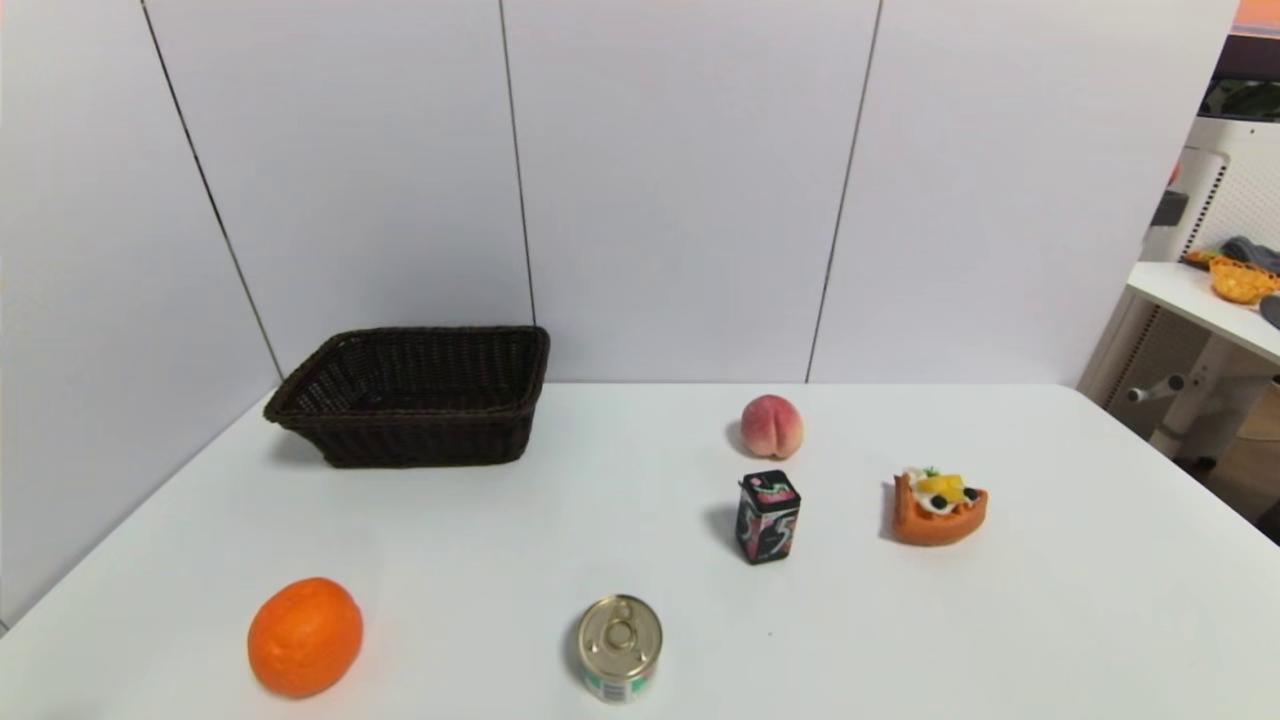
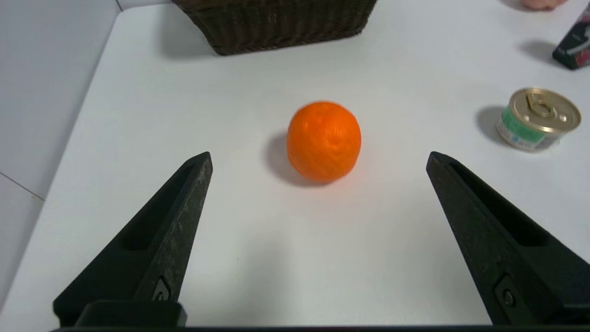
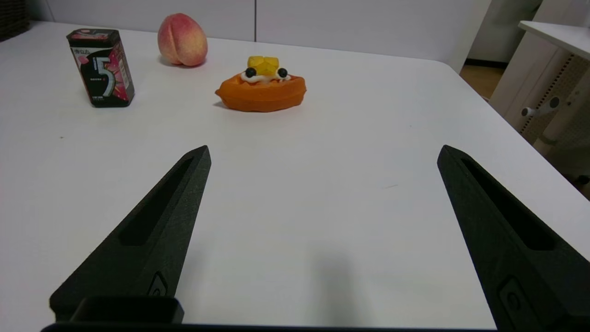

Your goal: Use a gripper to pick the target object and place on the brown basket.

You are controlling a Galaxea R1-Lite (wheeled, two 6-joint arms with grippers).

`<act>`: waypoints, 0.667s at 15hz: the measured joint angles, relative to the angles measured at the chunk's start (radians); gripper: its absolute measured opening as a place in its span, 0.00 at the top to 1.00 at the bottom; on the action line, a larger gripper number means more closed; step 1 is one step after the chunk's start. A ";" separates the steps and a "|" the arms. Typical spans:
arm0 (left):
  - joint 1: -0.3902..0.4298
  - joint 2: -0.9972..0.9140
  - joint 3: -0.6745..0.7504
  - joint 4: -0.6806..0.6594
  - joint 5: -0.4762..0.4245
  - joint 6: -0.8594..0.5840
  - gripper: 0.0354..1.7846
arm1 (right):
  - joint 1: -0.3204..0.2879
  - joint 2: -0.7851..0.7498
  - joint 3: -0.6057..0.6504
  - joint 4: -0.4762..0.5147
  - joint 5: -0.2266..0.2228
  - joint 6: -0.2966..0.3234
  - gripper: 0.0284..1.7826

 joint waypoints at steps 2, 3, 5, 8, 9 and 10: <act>0.001 -0.082 0.095 -0.019 -0.010 0.001 0.06 | 0.000 0.000 0.000 0.000 0.000 -0.001 0.05; 0.003 -0.107 0.140 -0.047 -0.010 0.005 0.06 | 0.000 0.000 0.000 0.000 0.000 -0.001 0.05; 0.026 -0.155 0.238 -0.112 -0.012 0.013 0.06 | 0.000 0.000 0.000 0.000 0.000 -0.001 0.05; 0.044 -0.236 0.334 -0.167 0.006 0.009 0.06 | 0.000 0.000 0.000 0.000 0.000 -0.001 0.05; 0.046 -0.263 0.343 -0.171 0.021 0.006 0.06 | 0.000 0.000 0.000 0.000 0.000 0.000 0.05; 0.048 -0.293 0.357 -0.173 0.042 0.006 0.06 | 0.000 0.000 0.000 0.000 0.000 -0.001 0.05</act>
